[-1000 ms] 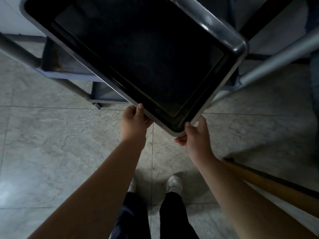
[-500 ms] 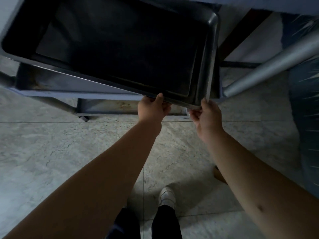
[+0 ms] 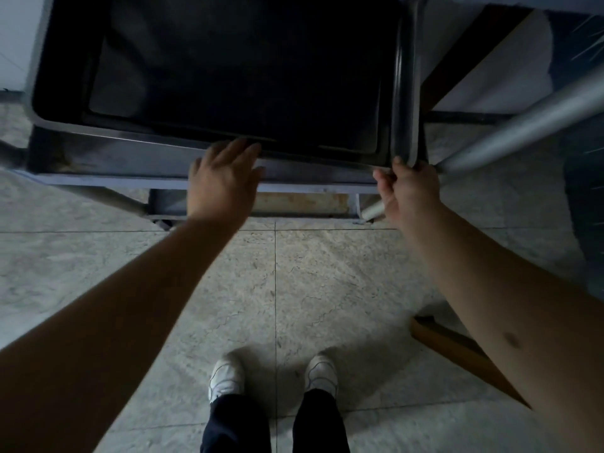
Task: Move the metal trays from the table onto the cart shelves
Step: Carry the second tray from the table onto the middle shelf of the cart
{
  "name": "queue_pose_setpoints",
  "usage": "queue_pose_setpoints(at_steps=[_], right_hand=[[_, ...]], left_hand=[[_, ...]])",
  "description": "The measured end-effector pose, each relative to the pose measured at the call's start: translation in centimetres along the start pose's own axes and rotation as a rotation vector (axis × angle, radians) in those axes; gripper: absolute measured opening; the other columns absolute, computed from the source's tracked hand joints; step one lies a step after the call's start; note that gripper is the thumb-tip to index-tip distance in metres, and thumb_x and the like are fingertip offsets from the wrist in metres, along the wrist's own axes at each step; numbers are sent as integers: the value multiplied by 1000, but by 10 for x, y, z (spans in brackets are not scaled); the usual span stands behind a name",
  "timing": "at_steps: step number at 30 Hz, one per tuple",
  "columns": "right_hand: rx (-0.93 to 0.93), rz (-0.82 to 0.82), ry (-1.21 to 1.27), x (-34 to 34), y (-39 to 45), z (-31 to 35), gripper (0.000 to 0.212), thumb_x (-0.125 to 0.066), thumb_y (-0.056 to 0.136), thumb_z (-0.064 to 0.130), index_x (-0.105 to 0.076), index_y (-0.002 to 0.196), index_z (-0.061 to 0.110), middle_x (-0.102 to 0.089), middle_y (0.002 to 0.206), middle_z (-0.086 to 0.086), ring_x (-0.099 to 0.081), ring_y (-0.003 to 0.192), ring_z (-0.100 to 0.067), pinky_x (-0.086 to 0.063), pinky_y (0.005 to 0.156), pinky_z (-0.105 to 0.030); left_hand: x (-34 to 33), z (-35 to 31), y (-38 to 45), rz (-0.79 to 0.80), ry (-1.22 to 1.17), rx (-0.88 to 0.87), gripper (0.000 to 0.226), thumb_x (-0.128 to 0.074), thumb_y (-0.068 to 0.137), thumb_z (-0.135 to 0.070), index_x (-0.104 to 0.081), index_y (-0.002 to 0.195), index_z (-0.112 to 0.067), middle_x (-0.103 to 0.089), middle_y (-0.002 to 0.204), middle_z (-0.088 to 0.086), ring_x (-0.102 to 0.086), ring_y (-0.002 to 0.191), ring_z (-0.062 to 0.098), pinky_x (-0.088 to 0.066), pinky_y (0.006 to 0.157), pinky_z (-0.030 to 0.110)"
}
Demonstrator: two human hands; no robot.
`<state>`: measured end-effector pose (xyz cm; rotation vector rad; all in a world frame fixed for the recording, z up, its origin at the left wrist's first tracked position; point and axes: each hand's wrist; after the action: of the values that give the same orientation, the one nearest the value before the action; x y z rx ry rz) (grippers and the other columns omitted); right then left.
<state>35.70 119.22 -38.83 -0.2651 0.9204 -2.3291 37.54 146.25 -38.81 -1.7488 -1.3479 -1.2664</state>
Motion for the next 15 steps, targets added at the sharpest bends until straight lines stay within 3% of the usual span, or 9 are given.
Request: queue_pose_setpoints(at_steps=[3,7,15], right_hand=[[19,-48,85,-7,0,-1,27,-60,96,16,-55,123,9,-68,100,-13,-73,66,-15,-55,59,-20],[18,-28,222,-15,-7,-17,23,-53,99,10,-57,121,3,-70,98,-13,-74,71,-14,-55,63,-20],[-10,4,-22,-20,5,-5,23,-61,97,25,-61,109,5,-68,84,-7,-71,72,-13,-56,60,-20]], left_hand=[[-6,22,4,185,146,-44,49,-37,107,-31,-36,153,-14,-31,161,10,-23,150,35,-18,121,52],[-26,20,-3,275,293,-19,65,-18,105,-47,12,156,-19,18,161,4,17,149,26,6,118,40],[-33,8,5,296,280,47,84,-41,100,-46,14,157,-18,26,161,4,21,148,25,4,118,45]])
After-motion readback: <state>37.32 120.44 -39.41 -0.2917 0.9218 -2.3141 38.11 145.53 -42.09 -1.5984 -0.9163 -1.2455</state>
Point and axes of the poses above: each hand's wrist, its own y-axis towards the middle knuckle, its own x-axis out of the back of the hand, z = x × y
